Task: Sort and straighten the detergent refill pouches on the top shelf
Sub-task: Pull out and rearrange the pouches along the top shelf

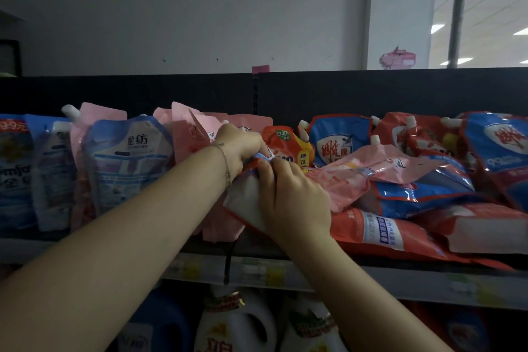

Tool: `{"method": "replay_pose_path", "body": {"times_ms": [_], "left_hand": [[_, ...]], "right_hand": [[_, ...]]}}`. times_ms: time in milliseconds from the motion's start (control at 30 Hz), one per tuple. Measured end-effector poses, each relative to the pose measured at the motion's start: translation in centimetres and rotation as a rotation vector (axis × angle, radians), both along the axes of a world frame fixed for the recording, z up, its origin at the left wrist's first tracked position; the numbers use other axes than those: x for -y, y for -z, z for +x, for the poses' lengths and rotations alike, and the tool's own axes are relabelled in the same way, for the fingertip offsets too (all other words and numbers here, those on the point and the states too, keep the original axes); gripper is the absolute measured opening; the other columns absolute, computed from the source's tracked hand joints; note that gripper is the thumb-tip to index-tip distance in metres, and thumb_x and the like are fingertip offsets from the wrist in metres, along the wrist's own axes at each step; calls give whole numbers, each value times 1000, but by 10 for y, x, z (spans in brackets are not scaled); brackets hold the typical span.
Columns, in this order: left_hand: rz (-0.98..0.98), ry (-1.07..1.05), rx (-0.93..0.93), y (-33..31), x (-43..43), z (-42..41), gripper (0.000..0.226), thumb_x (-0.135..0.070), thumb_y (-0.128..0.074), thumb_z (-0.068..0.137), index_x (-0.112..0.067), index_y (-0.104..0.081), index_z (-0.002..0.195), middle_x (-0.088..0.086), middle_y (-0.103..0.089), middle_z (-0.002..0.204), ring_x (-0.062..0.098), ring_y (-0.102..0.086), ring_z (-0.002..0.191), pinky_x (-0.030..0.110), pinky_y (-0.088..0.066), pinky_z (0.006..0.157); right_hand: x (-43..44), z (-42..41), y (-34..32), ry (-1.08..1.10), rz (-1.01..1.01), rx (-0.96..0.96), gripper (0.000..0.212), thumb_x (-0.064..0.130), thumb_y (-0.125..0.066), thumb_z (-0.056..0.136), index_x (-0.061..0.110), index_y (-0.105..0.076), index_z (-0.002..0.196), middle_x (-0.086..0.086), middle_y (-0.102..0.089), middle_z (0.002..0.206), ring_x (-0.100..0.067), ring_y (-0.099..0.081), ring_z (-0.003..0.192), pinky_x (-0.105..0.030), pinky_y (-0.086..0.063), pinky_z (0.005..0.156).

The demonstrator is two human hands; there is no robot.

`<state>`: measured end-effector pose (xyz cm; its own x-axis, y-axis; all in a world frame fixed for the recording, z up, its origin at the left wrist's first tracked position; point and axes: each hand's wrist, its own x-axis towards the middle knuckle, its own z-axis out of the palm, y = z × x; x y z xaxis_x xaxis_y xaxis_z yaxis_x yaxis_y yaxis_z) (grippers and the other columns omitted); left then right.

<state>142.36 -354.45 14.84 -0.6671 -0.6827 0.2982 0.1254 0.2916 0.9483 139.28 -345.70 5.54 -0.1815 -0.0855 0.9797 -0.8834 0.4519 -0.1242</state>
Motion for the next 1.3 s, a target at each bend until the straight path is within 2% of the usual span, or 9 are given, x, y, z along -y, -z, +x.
{"method": "replay_pose_path", "body": {"times_ms": [100, 200, 300, 367, 467, 633, 833, 933, 1300], "left_hand": [[-32, -49, -106, -4, 2, 0, 34, 8, -70, 73, -3, -56, 102, 4, -58, 108, 26, -59, 88, 38, -55, 80], [-104, -147, -248, 5, 9, -8, 35, 2, -69, 75, -16, -53, 101, 1, -59, 96, 22, -61, 96, 33, -55, 77], [-399, -164, -405, 31, 6, -10, 36, -2, -67, 83, -20, -50, 110, 0, -62, 101, 14, -63, 95, 16, -52, 68], [-625, -158, -450, 57, 6, -9, 33, -2, -67, 84, -15, -53, 111, -5, -60, 100, 5, -61, 96, 12, -52, 76], [-785, -162, -369, 104, 18, -13, 28, -6, -68, 86, -14, -56, 109, -15, -49, 98, -4, -53, 96, 9, -47, 80], [-1037, -284, -343, 139, 30, -28, 28, -14, -66, 88, -23, -53, 111, 1, -43, 103, 16, -52, 87, 25, -50, 69], [-1031, -453, -284, 158, 40, -19, 35, -34, -59, 89, -23, -54, 122, 10, -41, 108, 27, -52, 91, 40, -54, 73], [-1086, -456, -282, 161, 39, -19, 40, -40, -54, 88, -27, -47, 125, 12, -50, 108, 24, -47, 92, 36, -49, 70], [-1015, -294, -203, 161, 45, -29, 57, -48, -43, 91, -43, -23, 144, 11, -53, 129, 30, -53, 114, 43, -51, 84]], "right_hand": [[0, -3, -5, -37, -14, -51, 56, 46, -24, 101, 11, -66, 92, -4, -68, 80, -23, -64, 60, -25, -39, 45], [-1, -18, -2, -117, 59, -77, 58, 48, -26, 101, 4, -61, 117, -12, -66, 112, -28, -65, 94, -34, -53, 71], [-1, -37, 6, -338, 370, 148, 63, 45, -42, 96, 6, -33, 145, -12, -35, 149, -27, -34, 136, -40, -35, 108], [0, -49, 18, -343, 538, 213, 71, 32, -57, 93, 7, -20, 149, -12, -16, 157, -29, -17, 144, -40, -26, 115], [1, -64, 36, -222, 687, 318, 77, 14, -65, 87, 12, -17, 149, -13, -7, 158, -35, -24, 142, -43, -36, 111], [-2, -68, 33, -225, 801, 542, 64, 4, -56, 90, 13, -19, 141, -15, -60, 120, -25, -64, 96, -29, -50, 74], [4, -69, -3, 29, 991, 529, 39, 10, -52, 92, 9, -47, 131, -10, -49, 136, -28, -45, 126, -38, -40, 104], [17, -76, -14, 249, 1224, 556, 43, 12, -46, 97, 3, -41, 138, -15, -40, 144, -32, -37, 134, -43, -32, 111], [63, -105, -1, 434, 1215, 585, 44, 18, -51, 97, 6, -43, 139, -13, -45, 142, -32, -42, 132, -44, -39, 104]]}}
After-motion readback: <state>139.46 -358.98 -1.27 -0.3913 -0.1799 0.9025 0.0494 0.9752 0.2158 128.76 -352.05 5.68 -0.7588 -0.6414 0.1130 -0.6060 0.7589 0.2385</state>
